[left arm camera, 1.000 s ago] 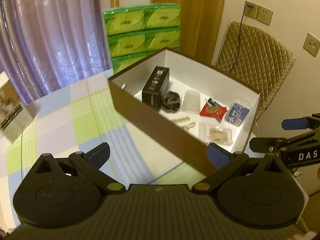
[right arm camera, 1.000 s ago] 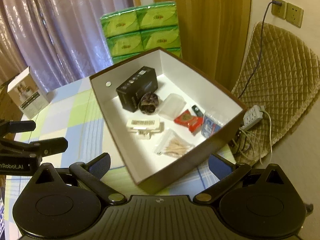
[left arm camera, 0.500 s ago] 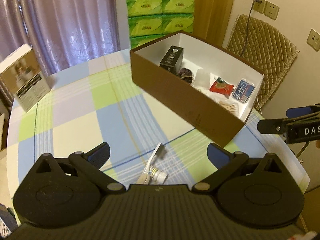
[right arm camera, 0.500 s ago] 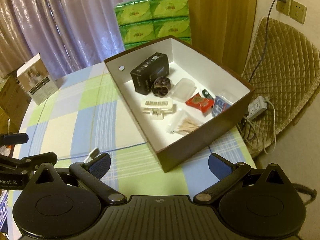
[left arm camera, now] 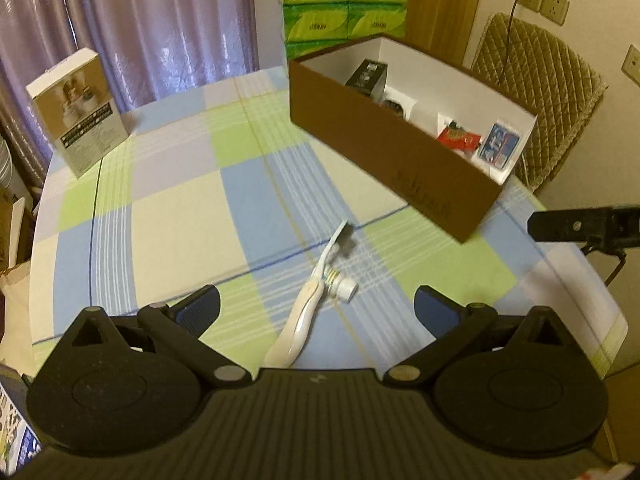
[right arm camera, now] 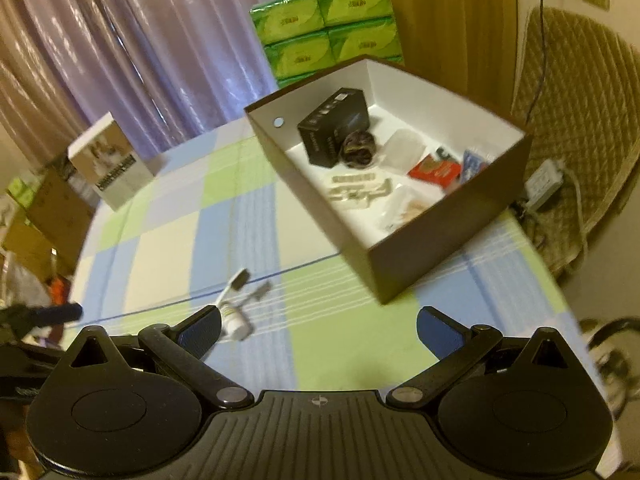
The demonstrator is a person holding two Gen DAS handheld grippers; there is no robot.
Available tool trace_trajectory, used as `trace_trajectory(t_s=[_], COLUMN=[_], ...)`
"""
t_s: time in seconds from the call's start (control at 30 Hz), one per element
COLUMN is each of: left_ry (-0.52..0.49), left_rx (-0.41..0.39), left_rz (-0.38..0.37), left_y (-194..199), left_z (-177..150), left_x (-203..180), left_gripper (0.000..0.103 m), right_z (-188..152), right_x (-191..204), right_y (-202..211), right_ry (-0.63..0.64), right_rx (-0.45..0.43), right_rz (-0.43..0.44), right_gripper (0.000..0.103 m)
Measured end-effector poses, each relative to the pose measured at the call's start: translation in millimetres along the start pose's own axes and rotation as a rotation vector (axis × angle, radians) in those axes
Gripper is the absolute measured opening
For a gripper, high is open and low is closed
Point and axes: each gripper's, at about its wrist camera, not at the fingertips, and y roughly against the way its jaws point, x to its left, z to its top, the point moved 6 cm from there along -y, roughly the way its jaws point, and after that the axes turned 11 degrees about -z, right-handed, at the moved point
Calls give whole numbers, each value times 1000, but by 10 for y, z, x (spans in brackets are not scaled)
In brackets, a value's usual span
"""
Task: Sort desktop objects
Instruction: 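Withdraw both tools from the box back over the table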
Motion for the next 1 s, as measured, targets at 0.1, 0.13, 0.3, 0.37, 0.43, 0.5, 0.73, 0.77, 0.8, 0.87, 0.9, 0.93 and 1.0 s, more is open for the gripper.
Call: trace_trajectory(t_s=[0.1,0.13,0.3,0.37,0.43,0.5,0.73,0.77,0.8,0.87,0.9,0.93,1.0], left_ry=[3,5,9,9,9,10,21,20,19,20,21,22,21], left_rx=[26,34,62,69,73,78,97,99,101,106,110,114,121], left_rz=[2,-2,-14,-11,-6,2,11,12,14,16,16,17,19], left_y=[-36,-50,-132,-168,-199,-228,-324,-334,-342,-365,-380,-393,-427], left_z=[-128,-169,-335,-378,-404,-426,-446,-445,-445,-446,-450,-454,-461], left_x=[45,57,116,142,166,194,274,278,284,301,307,315,326], left_gripper=[102,102,99,99,98,97,96,96,96,96,96,96,96], right_z=[-107,-142,-303,-356,-400,-440,-521,-531,-540,-551,-551,-556,-559], right_x=[39,54,105,123,139,170,263,271,278,289,300,309,328], right_y=[-45,-64,-200,-262,-315,-358,-495,-512,-527,-562,-576,-594,-638], right_ry=[10,21,76,96,120,151,218,223,226,228,229,230,236], right_rx=[24,30,50,59,61,56,53,55,56,61,62,63,65], right_rz=[1,-1,-46,-52,-61,-62,-83,-85,-83,-76,-73,-71,-70], right_gripper=[101,101,101,101,101,101,101,101,101,101,101,101,101])
